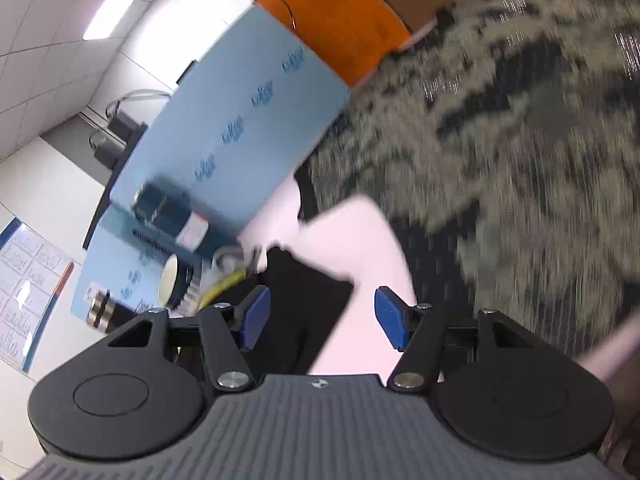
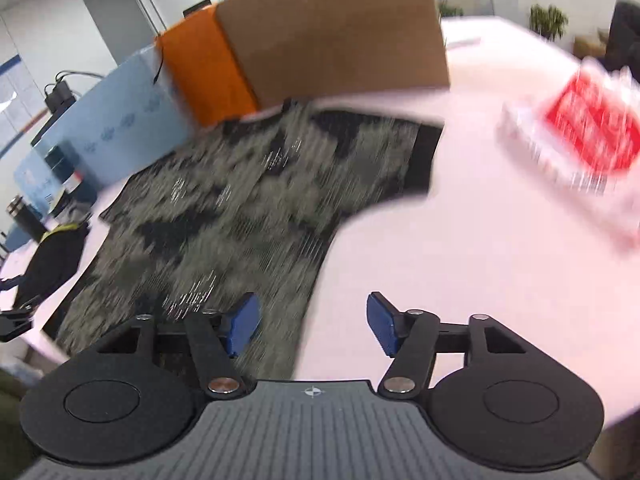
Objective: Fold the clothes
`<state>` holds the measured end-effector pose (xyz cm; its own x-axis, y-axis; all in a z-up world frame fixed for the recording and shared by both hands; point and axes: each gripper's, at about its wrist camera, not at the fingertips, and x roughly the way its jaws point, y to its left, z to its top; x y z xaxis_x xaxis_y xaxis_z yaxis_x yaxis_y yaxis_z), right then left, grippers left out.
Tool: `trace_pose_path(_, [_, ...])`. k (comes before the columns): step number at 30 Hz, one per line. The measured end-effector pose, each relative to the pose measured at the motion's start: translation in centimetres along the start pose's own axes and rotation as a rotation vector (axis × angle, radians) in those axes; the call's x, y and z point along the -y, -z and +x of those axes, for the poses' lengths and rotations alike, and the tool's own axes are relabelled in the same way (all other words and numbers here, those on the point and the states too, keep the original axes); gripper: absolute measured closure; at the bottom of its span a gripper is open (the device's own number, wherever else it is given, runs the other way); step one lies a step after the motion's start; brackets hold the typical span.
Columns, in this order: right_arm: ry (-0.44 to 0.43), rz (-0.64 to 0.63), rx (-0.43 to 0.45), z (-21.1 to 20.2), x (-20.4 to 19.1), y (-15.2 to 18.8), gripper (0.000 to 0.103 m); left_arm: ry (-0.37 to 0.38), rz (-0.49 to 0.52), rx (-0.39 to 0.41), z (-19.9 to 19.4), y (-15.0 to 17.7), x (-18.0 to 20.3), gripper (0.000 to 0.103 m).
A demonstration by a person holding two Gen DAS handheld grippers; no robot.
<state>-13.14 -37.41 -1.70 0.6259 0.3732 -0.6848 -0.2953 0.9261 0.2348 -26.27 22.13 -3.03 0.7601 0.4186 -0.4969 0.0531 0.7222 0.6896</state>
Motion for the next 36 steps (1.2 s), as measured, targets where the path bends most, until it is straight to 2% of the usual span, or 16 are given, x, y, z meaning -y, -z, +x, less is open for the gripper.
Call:
trace_pose_path(3, [0.132,-0.182,-0.008,0.1,2.1,-5.5,0.026,0.114,-0.036,0.084,-0.7,-4.4,0.7,0.043])
trace_pose_path(6, [0.405,-0.514,-0.091,3.4,3.8,-9.6,0.025,0.282,-0.077,0.192,-1.3,-10.7,3.6,0.043])
trace_pose_path(7, [0.464,-0.605,-0.099,4.9,4.5,-10.4,0.025,0.343,-0.090,0.220,-1.3,-13.0,5.1,0.043])
trace_pose_path(9, [0.434,-0.662,-0.091,7.9,6.1,-12.2,0.027,0.479,-0.115,0.252,-1.3,-17.9,9.2,0.043])
trace_pose_path(11, [0.286,-0.554,-0.074,10.9,7.9,-14.0,0.031,0.617,-0.116,0.207,-1.6,-22.3,13.9,0.043])
trace_pose_path(13, [0.131,-0.426,-0.052,13.8,9.5,-15.7,0.037,0.707,-0.067,0.141,-1.7,-25.0,18.6,0.043])
trace_pose_path(15, [0.053,-0.373,-0.039,16.9,10.3,-17.1,0.040,0.723,0.001,0.120,-2.1,-26.0,22.4,0.043])
trace_pose_path(20, [-0.036,-0.341,-0.134,24.6,12.2,-18.3,0.056,0.712,0.085,0.067,-1.6,-25.8,27.2,0.047])
trace_pose_path(22, [-0.067,-0.301,-0.151,26.7,13.2,-18.3,0.056,0.755,0.065,0.086,-1.8,-25.7,27.5,0.070])
trace_pose_path(23, [-0.086,-0.282,-0.161,27.3,13.6,-18.1,0.060,0.779,0.073,0.091,-1.9,-25.7,27.8,0.087])
trace_pose_path(24, [-0.093,-0.287,-0.175,27.7,13.6,-17.9,0.066,0.791,0.083,0.098,-2.1,-25.7,28.0,0.098])
trace_pose_path(25, [-0.099,-0.295,-0.190,28.0,13.6,-17.5,0.073,0.802,0.089,0.104,-2.3,-25.6,28.2,0.102])
trace_pose_path(26, [-0.097,-0.317,-0.190,28.0,13.4,-17.5,0.088,0.810,0.088,0.109,-2.5,-25.6,28.4,0.103])
trace_pose_path(27, [-0.095,-0.341,-0.188,28.0,13.1,-17.5,0.098,0.825,0.087,0.116,-2.8,-25.7,28.6,0.103])
trace_pose_path(31, [-0.013,-0.464,-0.205,28.2,12.2,-17.8,0.099,0.897,0.107,0.151,-3.5,-26.5,29.2,0.103])
trace_pose_path(36, [0.123,-0.522,-0.189,28.6,11.5,-17.9,0.099,0.879,0.150,0.201,-4.4,-26.6,30.6,0.102])
